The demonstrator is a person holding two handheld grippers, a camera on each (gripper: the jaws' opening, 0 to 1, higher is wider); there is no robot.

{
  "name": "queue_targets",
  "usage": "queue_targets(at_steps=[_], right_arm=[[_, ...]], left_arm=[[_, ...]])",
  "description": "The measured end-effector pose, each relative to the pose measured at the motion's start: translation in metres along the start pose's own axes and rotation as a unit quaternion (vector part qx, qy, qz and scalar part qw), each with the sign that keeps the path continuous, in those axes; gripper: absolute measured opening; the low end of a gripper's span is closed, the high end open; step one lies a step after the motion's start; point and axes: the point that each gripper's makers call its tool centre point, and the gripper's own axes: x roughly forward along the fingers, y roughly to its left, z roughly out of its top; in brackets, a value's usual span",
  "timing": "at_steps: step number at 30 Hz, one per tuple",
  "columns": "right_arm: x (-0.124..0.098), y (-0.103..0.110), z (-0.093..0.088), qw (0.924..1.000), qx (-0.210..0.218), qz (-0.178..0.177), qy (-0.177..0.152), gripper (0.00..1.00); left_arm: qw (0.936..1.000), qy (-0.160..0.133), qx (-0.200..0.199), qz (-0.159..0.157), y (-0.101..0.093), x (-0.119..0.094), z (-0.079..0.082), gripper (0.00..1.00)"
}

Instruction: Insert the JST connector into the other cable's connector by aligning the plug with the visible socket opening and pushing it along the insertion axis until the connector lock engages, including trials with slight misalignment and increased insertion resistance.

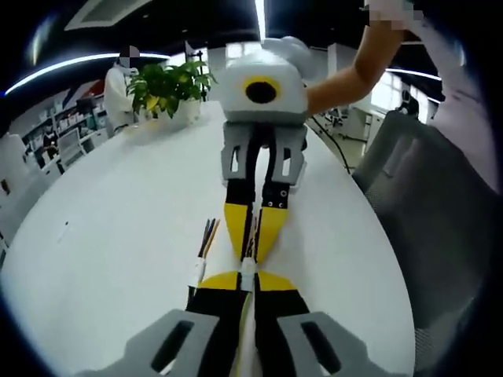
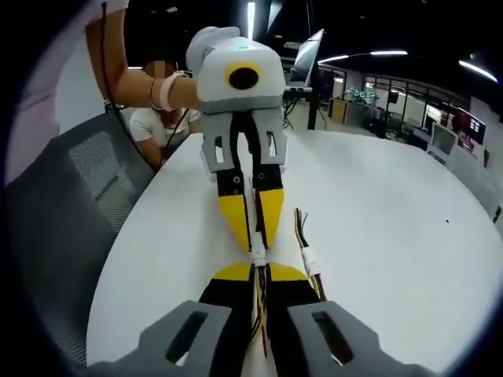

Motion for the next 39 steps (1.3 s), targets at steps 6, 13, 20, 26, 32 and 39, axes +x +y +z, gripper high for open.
queue_targets(at_steps=[6,13,20,26,32,39], right_arm=[[-0.002,-0.009,0.005,0.9998,-0.006,-0.01,-0.015,0.01],[0.004,-0.013,-0.003,0.9997,-0.005,-0.013,-0.02,0.01],[0.004,-0.017,-0.009,0.9997,0.002,-0.016,-0.017,0.01],[0.005,-0.016,-0.016,0.9998,0.005,-0.014,-0.013,0.01],[0.006,-0.015,-0.019,0.9998,0.006,-0.013,-0.011,0.01],[0.008,-0.016,-0.021,0.9998,0.006,-0.014,-0.008,0.01]], left_arm=[[0.9998,-0.012,-0.008,0.012,0.007,-0.003,0.005,0.0],[0.9997,-0.013,-0.012,0.016,0.012,0.002,-0.001,0.0],[0.9996,-0.013,-0.016,0.018,0.016,0.009,-0.005,0.0],[0.9997,-0.009,-0.014,0.016,0.014,0.014,-0.008,0.0],[0.9996,-0.01,-0.017,0.017,0.013,0.016,-0.01,0.0],[0.9994,-0.012,-0.02,0.026,0.013,0.018,-0.013,0.0]])
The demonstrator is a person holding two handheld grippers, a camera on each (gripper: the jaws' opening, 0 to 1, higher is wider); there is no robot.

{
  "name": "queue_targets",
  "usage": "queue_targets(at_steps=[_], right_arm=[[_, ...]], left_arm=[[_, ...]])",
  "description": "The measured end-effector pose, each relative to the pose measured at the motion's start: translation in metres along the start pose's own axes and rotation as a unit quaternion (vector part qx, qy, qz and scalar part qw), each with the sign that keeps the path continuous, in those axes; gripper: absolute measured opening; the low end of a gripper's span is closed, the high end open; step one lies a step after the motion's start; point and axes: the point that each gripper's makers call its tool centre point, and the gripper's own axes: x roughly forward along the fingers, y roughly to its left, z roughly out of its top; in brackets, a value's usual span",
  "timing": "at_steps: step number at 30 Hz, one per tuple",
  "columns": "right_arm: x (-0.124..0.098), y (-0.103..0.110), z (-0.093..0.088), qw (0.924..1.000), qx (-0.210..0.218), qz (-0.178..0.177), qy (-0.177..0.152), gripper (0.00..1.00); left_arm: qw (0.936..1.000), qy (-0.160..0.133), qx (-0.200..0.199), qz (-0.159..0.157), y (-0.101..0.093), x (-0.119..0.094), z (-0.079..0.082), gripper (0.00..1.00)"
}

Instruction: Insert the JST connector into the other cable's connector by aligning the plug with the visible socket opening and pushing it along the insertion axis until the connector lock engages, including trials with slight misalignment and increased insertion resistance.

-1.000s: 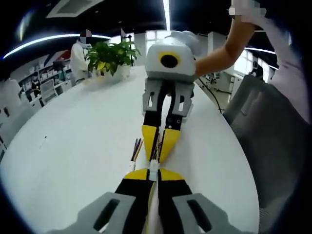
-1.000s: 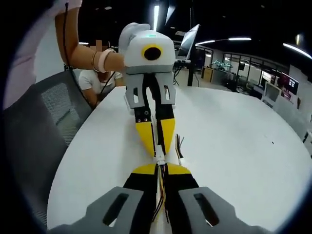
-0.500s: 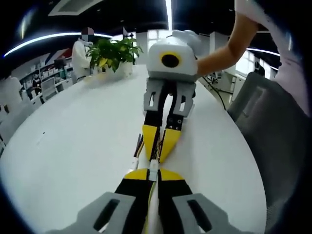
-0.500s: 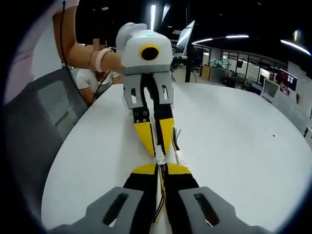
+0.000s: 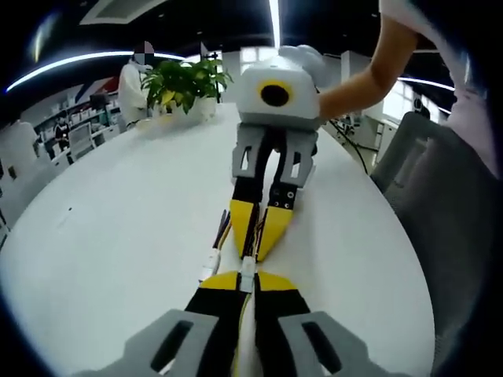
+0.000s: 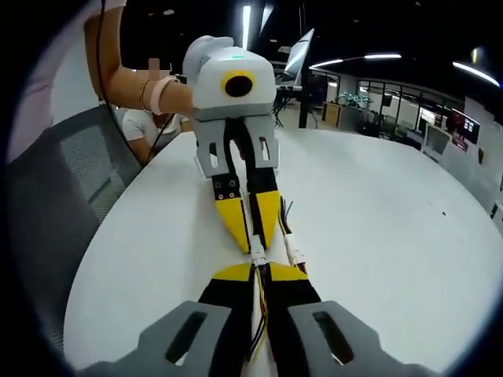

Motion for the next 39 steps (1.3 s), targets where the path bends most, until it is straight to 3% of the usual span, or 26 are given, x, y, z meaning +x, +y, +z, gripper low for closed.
queue_targets(at_steps=[21,24,33,39], right_arm=[[0.0024,0.0007,-0.0018,1.0,0.003,-0.007,0.004,0.02],[0.0025,0.0011,-0.0029,0.9998,0.019,-0.007,0.004,0.02],[0.0025,-0.0003,-0.0049,0.9998,0.01,-0.013,0.009,0.03],[0.0002,-0.0009,-0.0055,0.9997,0.011,-0.017,0.01,0.03]], left_arm=[[0.9998,0.01,0.017,0.003,-0.0004,0.0018,-0.0029,0.0],[0.9998,0.012,0.017,0.004,-0.0007,0.0022,-0.0039,0.0],[0.9991,0.013,0.035,0.022,-0.0003,0.0015,-0.0036,0.0],[0.9992,0.017,0.021,0.032,-0.0008,-0.0005,-0.0044,0.03]])
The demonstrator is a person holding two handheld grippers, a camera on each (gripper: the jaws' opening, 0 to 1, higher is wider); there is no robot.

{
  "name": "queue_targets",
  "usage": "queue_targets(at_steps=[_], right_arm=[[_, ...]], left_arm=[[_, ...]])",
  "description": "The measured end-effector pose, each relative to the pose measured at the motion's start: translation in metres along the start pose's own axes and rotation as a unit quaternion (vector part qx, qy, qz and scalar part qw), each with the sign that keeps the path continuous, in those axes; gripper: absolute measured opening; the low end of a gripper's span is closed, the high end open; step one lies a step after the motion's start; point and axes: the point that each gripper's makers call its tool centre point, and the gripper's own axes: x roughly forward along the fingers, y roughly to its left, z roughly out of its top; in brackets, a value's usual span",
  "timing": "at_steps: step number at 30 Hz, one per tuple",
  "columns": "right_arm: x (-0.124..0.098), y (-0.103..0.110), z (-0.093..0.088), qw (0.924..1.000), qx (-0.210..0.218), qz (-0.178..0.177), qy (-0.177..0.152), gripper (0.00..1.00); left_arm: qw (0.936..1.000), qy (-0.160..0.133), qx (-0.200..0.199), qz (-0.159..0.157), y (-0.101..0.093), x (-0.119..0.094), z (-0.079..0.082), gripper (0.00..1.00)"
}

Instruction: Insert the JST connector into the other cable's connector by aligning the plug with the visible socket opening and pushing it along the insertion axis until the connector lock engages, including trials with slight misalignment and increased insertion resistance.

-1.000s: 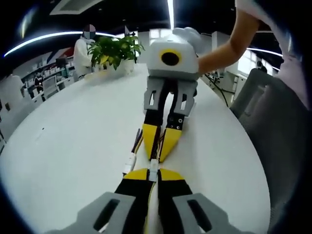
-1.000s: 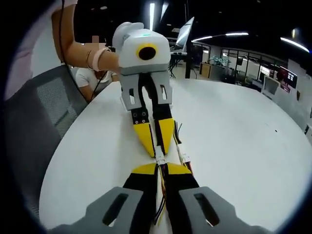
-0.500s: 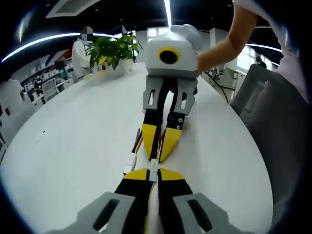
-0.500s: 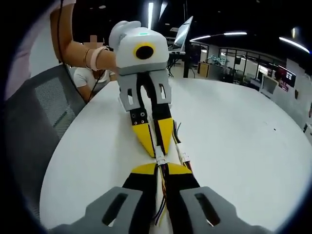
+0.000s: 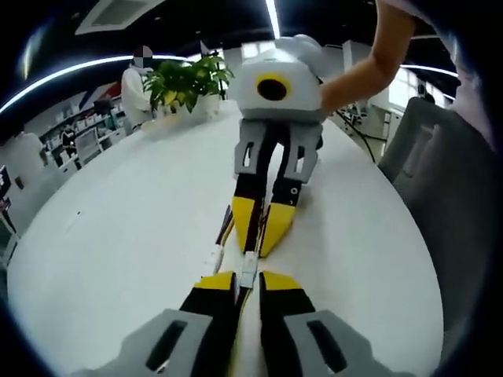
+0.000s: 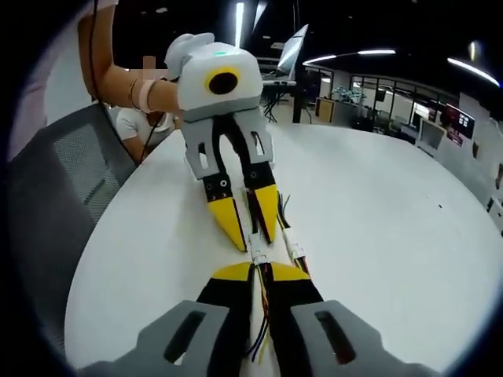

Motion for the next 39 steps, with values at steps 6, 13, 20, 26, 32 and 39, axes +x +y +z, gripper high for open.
queue_targets(at_steps=[6,13,20,26,32,39], right_arm=[[-0.004,0.0,0.004,1.0,0.005,-0.004,-0.005,0.04],[-0.006,0.001,0.008,0.9999,0.006,-0.01,-0.011,0.09],[-0.016,-0.003,0.022,0.9988,0.021,-0.032,-0.029,0.12],[-0.027,0.003,0.04,0.9966,0.038,-0.045,-0.058,0.19],[-0.036,0.006,0.05,0.9941,0.049,-0.061,-0.075,0.24],[-0.056,0.003,0.053,0.9892,0.071,-0.09,-0.091,0.31]], left_arm=[[0.9999,-0.001,-0.009,0.007,-0.005,-0.003,0.001,0.09],[0.9995,-0.006,-0.023,0.023,-0.005,-0.011,0.004,0.11],[0.9969,-0.031,-0.06,0.041,-0.001,-0.028,0.018,0.16],[0.9938,-0.06,-0.061,0.071,0.0,-0.04,0.041,0.21],[0.9921,-0.064,-0.07,0.082,-0.003,-0.042,0.048,0.3],[0.9876,-0.081,-0.085,0.105,-0.003,-0.052,0.06,0.38]])
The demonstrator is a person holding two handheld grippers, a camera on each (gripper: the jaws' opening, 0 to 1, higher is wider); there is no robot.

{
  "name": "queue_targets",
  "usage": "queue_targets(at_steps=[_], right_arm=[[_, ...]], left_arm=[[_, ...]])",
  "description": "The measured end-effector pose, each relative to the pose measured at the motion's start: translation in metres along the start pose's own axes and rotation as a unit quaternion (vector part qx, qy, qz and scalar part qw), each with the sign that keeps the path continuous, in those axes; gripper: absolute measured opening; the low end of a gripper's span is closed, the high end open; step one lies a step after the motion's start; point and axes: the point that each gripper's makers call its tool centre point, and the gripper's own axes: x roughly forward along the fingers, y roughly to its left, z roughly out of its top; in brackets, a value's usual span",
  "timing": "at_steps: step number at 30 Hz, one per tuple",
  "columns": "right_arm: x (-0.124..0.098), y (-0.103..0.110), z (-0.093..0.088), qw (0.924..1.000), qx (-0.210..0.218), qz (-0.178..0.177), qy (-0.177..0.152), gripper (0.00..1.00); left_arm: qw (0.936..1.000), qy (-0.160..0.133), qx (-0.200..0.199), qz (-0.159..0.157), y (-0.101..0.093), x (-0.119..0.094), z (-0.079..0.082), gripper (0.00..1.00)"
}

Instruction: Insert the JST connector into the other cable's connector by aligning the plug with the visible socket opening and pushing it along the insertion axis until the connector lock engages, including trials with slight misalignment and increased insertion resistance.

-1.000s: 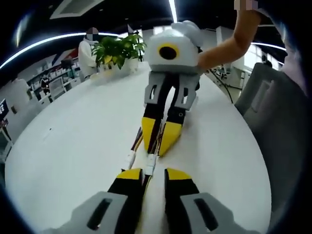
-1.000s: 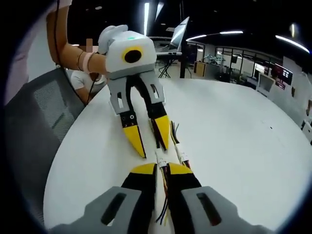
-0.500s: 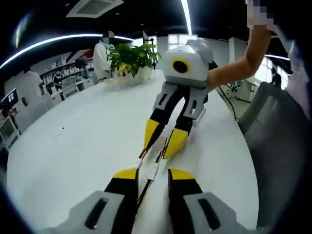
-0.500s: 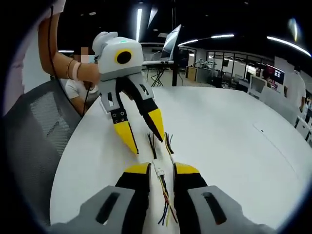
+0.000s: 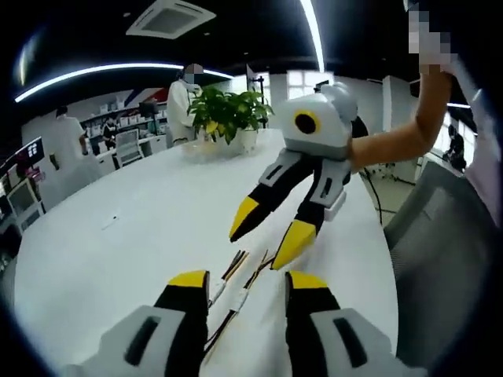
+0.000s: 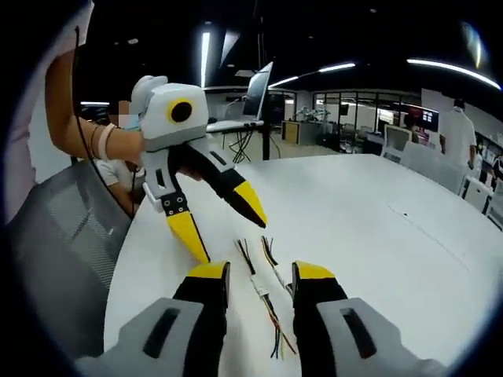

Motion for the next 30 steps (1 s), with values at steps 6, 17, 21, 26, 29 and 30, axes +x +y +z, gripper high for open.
queue_targets(at_steps=[6,17,21,26,29,30], right_arm=[[-0.012,0.003,0.009,0.9994,0.016,-0.028,-0.01,0.35],[-0.025,0.027,0.027,0.9981,0.032,-0.047,-0.022,0.56],[-0.031,0.038,0.025,0.9978,0.037,-0.054,-0.014,0.66],[-0.037,0.045,0.016,0.9965,0.057,-0.061,0.002,0.77],[-0.041,0.049,0.014,0.9955,0.064,-0.069,0.005,0.85],[-0.042,0.05,0.013,0.9953,0.066,-0.071,0.006,0.88]], left_arm=[[0.9997,-0.005,-0.002,0.022,0.001,-0.004,0.007,0.55],[0.9998,0.013,0.009,0.009,-0.022,-0.015,0.014,0.84],[0.9995,0.017,0.024,0.015,-0.031,-0.024,0.014,0.89],[0.9997,0.02,0.002,0.017,-0.04,-0.033,0.01,0.99],[0.9995,0.022,-0.004,0.021,-0.043,-0.038,0.007,0.99],[0.9993,0.026,-0.009,0.025,-0.044,-0.04,0.006,0.99]])
